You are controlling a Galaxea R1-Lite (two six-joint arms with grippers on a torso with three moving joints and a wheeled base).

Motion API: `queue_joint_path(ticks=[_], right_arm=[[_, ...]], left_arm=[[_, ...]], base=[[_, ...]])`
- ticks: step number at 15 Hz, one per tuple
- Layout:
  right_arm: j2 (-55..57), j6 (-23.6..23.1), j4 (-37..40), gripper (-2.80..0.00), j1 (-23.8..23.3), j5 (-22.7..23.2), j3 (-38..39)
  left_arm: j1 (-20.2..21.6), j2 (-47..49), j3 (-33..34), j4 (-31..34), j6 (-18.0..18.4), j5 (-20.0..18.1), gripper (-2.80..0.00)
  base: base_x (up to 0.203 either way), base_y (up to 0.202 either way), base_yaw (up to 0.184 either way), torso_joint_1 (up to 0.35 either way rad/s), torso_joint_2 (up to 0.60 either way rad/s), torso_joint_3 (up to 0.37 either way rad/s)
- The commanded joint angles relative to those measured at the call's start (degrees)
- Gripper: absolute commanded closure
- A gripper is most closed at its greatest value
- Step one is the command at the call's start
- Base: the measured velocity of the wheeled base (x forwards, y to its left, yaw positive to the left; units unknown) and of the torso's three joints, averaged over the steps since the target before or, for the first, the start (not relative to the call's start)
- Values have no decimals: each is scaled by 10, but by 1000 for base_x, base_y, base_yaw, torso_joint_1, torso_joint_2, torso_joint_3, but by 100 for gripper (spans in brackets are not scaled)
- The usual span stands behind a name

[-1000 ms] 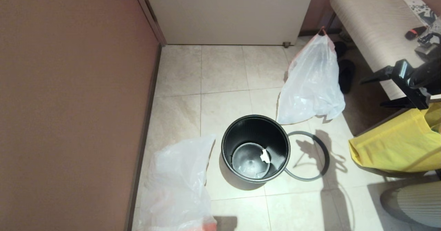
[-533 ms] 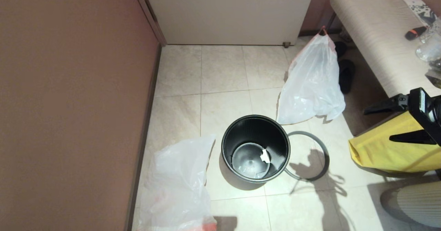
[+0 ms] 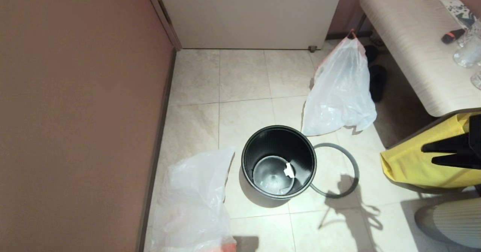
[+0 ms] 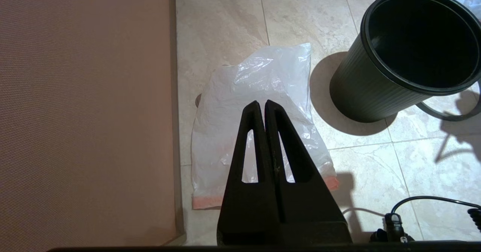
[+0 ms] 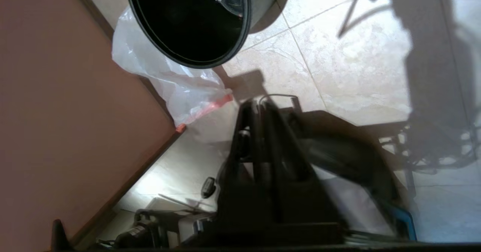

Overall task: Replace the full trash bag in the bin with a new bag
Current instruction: Pick up a new trash bag

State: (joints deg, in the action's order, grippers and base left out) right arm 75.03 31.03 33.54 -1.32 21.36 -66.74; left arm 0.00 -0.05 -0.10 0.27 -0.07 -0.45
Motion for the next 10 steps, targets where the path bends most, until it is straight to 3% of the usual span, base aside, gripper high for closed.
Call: queue_joint_path(ticks=[1,5,10], right_arm=[[-36,2,1,0,0,-10,29],[-171,-8,2,0,0,-46,61],[-385,-62,4,0,0,-73,128]], left_arm=[[0,0,0,0,0,0,0],[0,0,0,0,0,0,0],[0,0,0,0,0,0,0]], base=[[0,0,0,0,0,0],[0,0,0,0,0,0],[0,0,0,0,0,0]])
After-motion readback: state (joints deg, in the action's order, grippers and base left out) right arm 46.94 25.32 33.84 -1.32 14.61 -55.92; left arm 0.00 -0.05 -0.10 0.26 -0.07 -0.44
